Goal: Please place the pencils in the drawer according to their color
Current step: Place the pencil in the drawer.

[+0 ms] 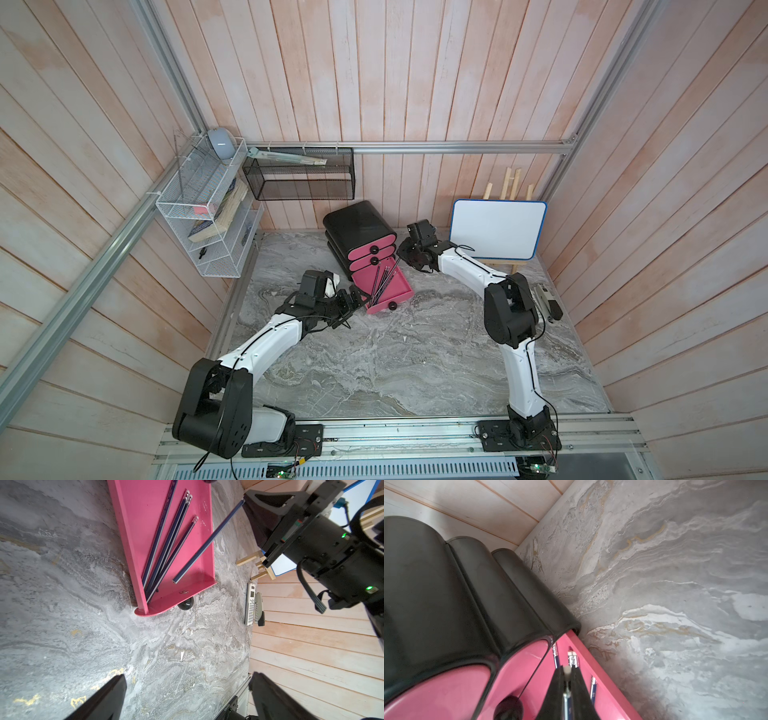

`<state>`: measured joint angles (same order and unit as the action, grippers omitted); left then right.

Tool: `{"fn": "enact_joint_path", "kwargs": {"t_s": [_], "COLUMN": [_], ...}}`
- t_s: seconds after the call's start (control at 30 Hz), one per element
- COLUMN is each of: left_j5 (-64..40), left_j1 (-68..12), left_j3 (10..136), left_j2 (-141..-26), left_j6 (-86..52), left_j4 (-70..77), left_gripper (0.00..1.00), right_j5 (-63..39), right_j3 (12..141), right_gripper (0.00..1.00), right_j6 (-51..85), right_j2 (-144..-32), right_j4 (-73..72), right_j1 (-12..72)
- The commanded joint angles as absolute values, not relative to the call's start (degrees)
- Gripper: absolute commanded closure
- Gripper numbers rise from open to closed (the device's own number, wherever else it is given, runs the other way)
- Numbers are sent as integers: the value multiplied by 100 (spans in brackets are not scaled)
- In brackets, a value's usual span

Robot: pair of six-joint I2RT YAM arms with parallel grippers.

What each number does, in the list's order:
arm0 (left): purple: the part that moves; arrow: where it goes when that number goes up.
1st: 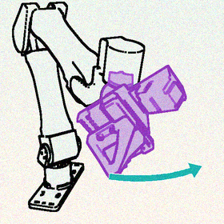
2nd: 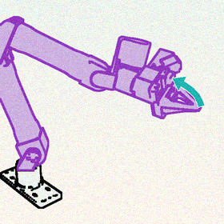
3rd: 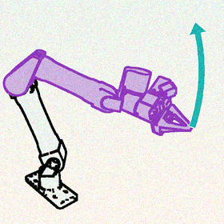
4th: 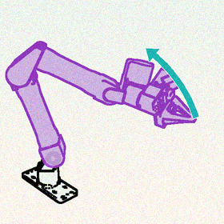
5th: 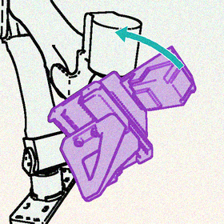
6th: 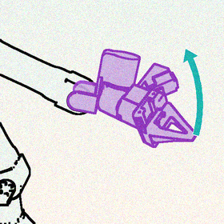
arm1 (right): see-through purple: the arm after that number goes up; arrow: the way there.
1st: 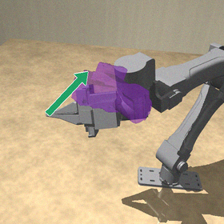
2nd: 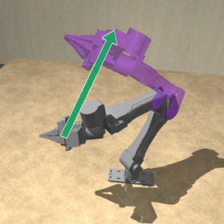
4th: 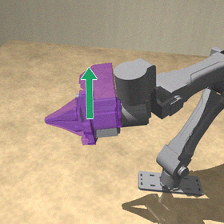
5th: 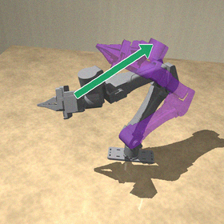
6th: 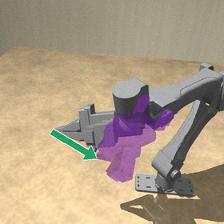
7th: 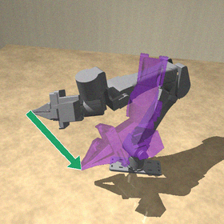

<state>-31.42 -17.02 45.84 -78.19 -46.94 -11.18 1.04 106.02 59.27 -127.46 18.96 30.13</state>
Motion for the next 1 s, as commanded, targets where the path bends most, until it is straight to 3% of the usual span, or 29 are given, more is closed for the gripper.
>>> {"fn": "enact_joint_path", "kwargs": {"t_s": [0.0, 0.53, 0.67, 0.8, 0.97], "left_j5": [-3251, -3252, -3226, -3149, -3059], "left_j1": [-1657, -1647, -1646, -1610, -1451], "left_j3": [4491, 4443, 4478, 4584, 4872], "left_j2": [-7699, -7730, -7748, -7778, -7857], "left_j6": [-4583, -4636, -4639, -4606, -4453], "left_j4": [-1164, -1056, -1054, -1114, -1304], "left_gripper": [0, 0, 1, 0, 0], "right_j5": [305, 149, 87, 41, -71], "right_j3": [10722, 10554, 10465, 10116, 9531], "right_gripper": [100, 100, 79, 73, 72], "right_j6": [5715, 5581, 5581, 5579, 5601], "right_j2": [-12932, -12966, -12867, -12536, -11961], "right_j4": [2082, 2013, 1989, 1719, 1422], "right_j1": [3028, 3458, 3480, 3487, 3476]}}
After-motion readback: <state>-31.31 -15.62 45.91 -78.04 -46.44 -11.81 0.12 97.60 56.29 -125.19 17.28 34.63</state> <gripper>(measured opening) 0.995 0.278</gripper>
